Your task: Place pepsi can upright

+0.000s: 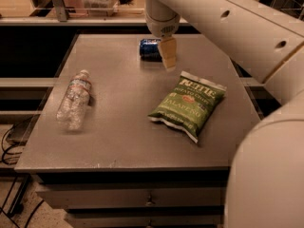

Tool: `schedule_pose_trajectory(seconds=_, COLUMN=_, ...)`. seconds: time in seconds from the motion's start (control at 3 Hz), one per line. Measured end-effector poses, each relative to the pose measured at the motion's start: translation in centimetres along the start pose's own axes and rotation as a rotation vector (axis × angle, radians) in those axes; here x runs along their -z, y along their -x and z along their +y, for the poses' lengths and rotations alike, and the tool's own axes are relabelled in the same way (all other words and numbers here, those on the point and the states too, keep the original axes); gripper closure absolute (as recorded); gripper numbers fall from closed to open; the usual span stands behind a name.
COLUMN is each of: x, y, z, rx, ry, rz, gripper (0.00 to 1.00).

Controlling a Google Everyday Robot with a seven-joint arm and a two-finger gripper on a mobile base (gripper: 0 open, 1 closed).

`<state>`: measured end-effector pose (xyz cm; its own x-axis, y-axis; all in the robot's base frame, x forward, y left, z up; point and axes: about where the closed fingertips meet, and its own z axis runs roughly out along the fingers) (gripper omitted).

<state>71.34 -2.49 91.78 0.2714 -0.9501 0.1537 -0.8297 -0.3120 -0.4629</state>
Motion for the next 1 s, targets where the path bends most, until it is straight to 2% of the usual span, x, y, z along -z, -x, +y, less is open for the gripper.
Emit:
schedule_pose_trajectory(seconds=0.33, x=-2.6, y=-0.8, z=-1.7, rx=-0.02, ry=0.003, rz=0.014, gripper=0.0)
schedule_pose_trajectory(seconds=0.67, x=-4.6, y=-2.7, z=-3.2, rx=-0.094, ry=-0.007, rz=0.0, gripper=0.0)
schedule_pose_trajectory(seconds=1.0, x=-5.0, y=-2.7, z=-3.1, rx=-0.096, ry=-0.006, rz=0.0, gripper=0.0)
